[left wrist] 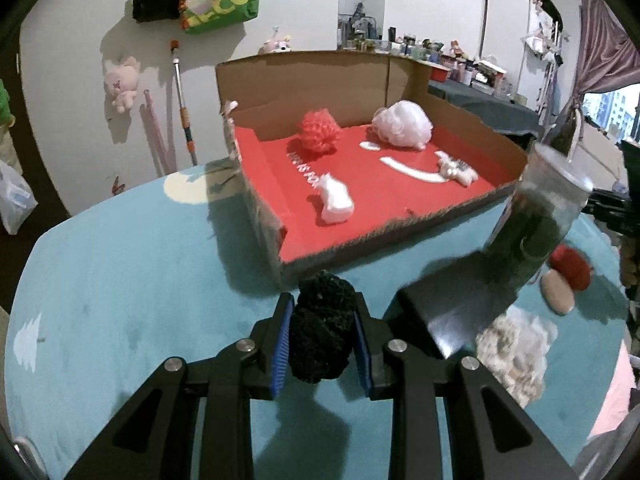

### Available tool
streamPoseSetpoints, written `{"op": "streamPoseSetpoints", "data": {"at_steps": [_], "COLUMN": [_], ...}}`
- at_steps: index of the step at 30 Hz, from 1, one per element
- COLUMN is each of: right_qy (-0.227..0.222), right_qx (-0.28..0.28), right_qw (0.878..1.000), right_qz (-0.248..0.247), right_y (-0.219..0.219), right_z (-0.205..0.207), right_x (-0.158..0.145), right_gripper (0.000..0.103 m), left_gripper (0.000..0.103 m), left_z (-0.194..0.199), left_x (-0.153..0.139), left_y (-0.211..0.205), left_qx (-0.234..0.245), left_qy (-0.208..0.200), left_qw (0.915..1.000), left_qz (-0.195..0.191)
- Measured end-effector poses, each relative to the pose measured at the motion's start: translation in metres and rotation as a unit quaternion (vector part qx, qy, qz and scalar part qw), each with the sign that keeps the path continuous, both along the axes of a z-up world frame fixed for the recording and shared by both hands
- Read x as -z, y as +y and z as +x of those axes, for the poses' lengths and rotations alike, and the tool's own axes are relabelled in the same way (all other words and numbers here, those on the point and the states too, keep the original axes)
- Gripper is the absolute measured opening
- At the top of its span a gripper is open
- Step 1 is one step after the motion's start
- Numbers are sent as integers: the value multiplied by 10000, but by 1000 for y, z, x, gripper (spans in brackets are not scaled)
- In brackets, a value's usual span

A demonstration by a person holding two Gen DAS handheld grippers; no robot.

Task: Organize soft objects
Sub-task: 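Carry the black scrunchie and blue cloth over the red box with both tools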

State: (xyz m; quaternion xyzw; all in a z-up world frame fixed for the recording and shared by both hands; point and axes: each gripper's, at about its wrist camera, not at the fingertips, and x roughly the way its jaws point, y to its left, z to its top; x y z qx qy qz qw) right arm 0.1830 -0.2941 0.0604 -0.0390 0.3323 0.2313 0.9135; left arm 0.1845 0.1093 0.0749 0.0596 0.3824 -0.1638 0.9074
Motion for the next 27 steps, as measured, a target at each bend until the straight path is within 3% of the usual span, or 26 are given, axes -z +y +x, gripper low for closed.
{"op": "streamPoseSetpoints", "data": {"at_steps": [13, 20, 27], "right_qy": [-147, -171, 183], "right_qx": [-451, -815, -1150], "right_qw": [9988, 9965, 9925], "right_qz": [105, -14, -380], "right_y": [16, 44, 81], "right_z": [44, 75, 121], "right_x": [-30, -42, -36], "right_gripper": [17, 17, 17], "left_gripper": [29, 29, 29], "left_z": [50, 92, 131], "left_x": [-32, -32, -12], "left_y": [-32, -66, -97], "left_qx": [439, 649, 732], "left_qy": [55, 593, 1193], "left_qw": [9990, 9960, 9898], "left_qz": [-107, -130, 261]}}
